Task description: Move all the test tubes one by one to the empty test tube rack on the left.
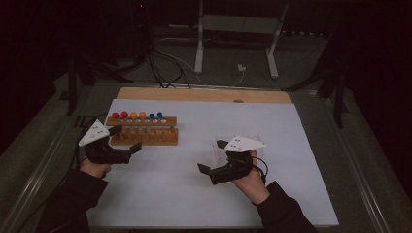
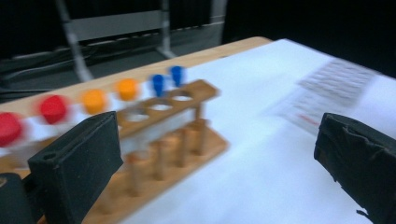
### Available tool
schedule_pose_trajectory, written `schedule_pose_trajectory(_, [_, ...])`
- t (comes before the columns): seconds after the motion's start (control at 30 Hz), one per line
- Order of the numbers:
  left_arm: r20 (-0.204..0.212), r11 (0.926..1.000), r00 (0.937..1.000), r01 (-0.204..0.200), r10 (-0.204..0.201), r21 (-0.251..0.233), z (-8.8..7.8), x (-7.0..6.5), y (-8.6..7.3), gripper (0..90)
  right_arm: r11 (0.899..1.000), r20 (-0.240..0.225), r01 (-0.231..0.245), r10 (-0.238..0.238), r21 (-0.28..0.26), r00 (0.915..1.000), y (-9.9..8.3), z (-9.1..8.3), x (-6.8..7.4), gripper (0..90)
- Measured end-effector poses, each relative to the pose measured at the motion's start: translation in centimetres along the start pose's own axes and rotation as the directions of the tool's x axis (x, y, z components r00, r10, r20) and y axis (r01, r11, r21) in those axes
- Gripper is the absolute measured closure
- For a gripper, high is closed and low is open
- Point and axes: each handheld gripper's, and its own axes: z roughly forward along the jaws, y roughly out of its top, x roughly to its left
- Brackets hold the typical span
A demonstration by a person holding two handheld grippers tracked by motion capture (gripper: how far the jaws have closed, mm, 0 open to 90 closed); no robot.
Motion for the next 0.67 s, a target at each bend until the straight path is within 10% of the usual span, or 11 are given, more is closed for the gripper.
schedule_pose_trajectory(0.67, [0.118, 0.9996, 0.9927, -0.025, 0.023, 0.015, 1.6, -6.0, -4.5, 1.2, 1.000, 0.015, -0.002, 0.002, 0.001, 0.9999, -0.3, -0.1, -0.3, 0.0])
